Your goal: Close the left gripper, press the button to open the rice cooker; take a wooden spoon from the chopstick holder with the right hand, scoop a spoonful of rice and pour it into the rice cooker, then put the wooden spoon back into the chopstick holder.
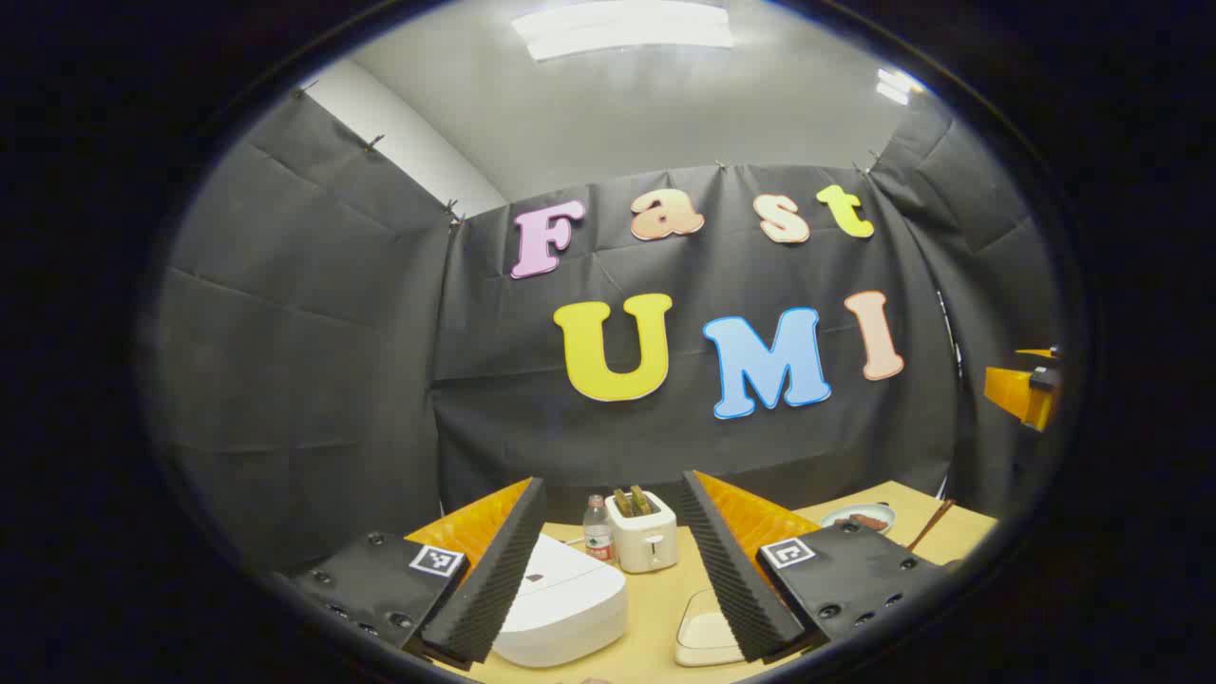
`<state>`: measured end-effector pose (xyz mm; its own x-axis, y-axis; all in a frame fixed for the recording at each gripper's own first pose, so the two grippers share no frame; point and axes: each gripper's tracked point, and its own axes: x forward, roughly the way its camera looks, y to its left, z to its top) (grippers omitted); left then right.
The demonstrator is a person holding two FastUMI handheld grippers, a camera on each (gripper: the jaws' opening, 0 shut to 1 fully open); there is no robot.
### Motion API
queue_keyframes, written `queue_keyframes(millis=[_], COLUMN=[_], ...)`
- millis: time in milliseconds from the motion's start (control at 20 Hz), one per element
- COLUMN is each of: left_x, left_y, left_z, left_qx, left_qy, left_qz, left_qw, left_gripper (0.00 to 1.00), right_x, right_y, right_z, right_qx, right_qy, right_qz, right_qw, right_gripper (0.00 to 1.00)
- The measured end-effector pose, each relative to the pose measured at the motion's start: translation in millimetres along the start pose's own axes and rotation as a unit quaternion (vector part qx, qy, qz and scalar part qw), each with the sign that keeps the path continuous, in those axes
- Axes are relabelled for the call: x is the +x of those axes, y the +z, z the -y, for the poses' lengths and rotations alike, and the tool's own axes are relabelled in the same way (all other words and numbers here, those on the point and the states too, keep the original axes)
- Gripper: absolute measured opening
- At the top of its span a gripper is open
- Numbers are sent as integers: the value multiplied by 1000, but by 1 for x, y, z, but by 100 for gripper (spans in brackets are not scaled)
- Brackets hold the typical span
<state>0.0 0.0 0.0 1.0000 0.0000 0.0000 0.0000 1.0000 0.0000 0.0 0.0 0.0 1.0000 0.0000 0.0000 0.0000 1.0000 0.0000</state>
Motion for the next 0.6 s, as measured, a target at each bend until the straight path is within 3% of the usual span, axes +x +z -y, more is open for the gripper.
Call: queue_keyframes(millis=[100,250,300,500,600], left_x=[1,0,1,1,1], left_y=[1,1,0,0,1], left_z=[-2,-2,-3,-2,-3], left_qx=[0,-1,-3,-10,-11], left_qy=[2,0,0,-8,-8], left_qz=[2,2,1,-1,1], left_qw=[1000,1000,1000,1000,1000], left_gripper=[100,94,98,94,98], right_x=[0,-1,-1,-2,-3], right_y=[0,2,2,1,1], right_z=[1,2,2,2,2], right_qx=[-4,-6,-5,-7,-6], right_qy=[-1,-3,-4,-6,-6], right_qz=[0,2,3,1,1], right_qw=[1000,1000,1000,1000,1000], right_gripper=[95,95,95,95,95])
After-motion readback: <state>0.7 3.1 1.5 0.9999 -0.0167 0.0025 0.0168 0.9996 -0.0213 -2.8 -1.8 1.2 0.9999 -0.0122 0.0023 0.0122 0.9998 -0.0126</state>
